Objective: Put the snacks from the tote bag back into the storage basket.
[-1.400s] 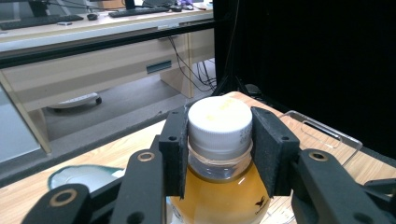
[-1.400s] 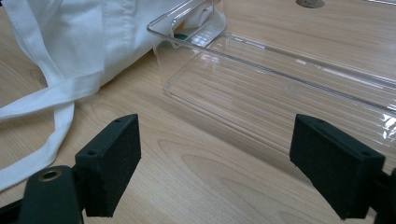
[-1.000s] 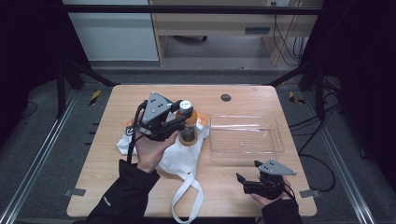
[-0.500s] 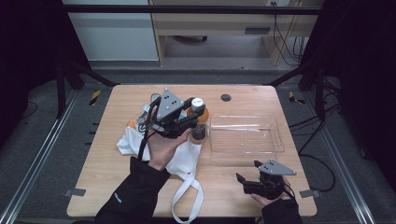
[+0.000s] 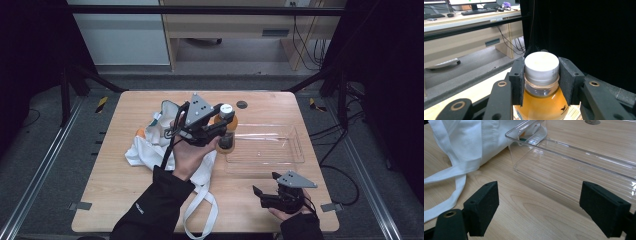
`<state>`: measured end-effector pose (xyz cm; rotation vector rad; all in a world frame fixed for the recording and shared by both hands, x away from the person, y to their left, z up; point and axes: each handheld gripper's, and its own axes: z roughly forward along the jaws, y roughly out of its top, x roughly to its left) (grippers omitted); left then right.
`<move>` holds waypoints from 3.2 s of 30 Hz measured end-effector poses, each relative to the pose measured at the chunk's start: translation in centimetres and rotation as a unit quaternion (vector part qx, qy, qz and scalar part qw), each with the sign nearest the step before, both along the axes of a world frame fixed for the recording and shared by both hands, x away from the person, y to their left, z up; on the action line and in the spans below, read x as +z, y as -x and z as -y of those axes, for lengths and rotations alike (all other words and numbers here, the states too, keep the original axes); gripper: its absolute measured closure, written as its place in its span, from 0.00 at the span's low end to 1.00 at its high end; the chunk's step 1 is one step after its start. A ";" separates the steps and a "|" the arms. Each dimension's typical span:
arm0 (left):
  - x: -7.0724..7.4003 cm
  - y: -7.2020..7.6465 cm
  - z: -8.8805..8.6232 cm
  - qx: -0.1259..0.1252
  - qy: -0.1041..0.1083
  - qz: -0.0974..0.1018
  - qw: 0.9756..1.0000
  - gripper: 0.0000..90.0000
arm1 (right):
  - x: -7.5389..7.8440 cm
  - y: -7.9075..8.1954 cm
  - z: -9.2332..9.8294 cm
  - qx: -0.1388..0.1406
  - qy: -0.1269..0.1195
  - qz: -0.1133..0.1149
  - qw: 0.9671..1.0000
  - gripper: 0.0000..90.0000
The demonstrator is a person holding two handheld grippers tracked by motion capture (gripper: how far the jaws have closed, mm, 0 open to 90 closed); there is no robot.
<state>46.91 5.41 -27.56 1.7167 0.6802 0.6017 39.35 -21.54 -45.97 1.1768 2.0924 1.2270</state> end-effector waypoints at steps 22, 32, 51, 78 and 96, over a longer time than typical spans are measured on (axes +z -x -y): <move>-2.1 -1.0 2.8 -0.010 -0.002 -0.012 1.000 0.65 | 0.0 0.0 0.0 0.002 -0.001 0.001 1.000 0.18; -3.3 -1.4 4.0 -0.010 -0.012 -0.018 1.000 0.65 | 0.0 0.1 0.0 0.005 0.000 0.001 1.000 0.18; -5.8 -2.7 4.9 -0.002 -0.022 -0.030 0.999 0.65 | -0.1 0.1 -0.1 0.007 -0.002 0.003 1.000 0.18; -9.2 -3.1 4.9 0.004 -0.040 -0.051 0.998 0.65 | -0.1 0.1 -0.1 0.008 0.000 -0.002 1.000 0.18; -11.2 -3.0 4.6 0.008 -0.057 -0.071 0.996 0.65 | -0.1 0.0 -0.1 0.009 0.001 -0.002 1.000 0.18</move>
